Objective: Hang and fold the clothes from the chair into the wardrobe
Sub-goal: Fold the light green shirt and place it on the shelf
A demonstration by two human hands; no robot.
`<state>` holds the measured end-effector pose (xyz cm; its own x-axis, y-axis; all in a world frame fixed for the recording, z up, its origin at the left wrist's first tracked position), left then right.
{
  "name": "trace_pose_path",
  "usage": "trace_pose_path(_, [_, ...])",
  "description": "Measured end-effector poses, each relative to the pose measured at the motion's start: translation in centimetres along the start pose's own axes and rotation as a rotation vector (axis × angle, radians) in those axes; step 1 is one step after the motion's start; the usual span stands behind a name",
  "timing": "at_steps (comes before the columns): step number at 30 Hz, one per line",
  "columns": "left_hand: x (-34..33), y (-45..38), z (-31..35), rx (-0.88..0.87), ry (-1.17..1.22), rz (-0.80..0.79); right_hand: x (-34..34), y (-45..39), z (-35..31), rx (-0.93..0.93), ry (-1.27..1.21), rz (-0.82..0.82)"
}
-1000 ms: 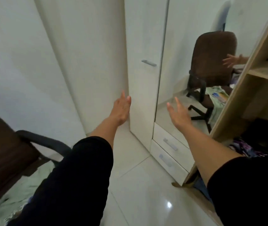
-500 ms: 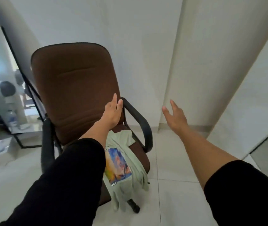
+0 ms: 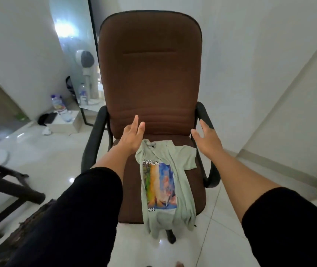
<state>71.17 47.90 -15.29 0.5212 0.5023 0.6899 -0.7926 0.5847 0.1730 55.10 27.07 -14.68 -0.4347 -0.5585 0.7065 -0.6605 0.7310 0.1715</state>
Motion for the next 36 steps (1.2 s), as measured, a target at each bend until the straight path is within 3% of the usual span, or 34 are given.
trace_pose_path(7, [-4.3,-4.1,-5.6,0.148,-0.005,-0.077,-7.6,-5.6,2.9,-0.02,0.073,-0.169])
trace_pose_path(21, [-14.8,-20.5,-20.0,0.35,-0.152,-0.278,-25.0,-20.1,11.5,-0.155,0.324,-0.34])
trace_pose_path(27, [-17.5,-24.5,-26.1,0.513,-0.173,-0.225,-28.9,-24.1,15.2,-0.221,0.498,-0.345])
trace_pose_path(32, [-17.4,-26.7,-27.6,0.447,-0.228,-0.089,-29.4,-25.5,15.9,-0.126,0.657,-0.282])
trace_pose_path(36, [-17.6,-26.9,-28.2,0.488,-0.116,-0.052,-28.1,-25.7,16.3,-0.127,0.819,-0.172])
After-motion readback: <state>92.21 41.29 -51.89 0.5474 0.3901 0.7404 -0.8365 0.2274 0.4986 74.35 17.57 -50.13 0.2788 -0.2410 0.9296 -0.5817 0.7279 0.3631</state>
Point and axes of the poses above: each hand's wrist, its own y-axis away from the middle knuckle, its own x-axis out of the back of the hand, z = x × y, the point moved 9 cm from there along -y, towards the middle knuckle, and after that the axes turned 5 degrees about -x, right-handed, at the moved point
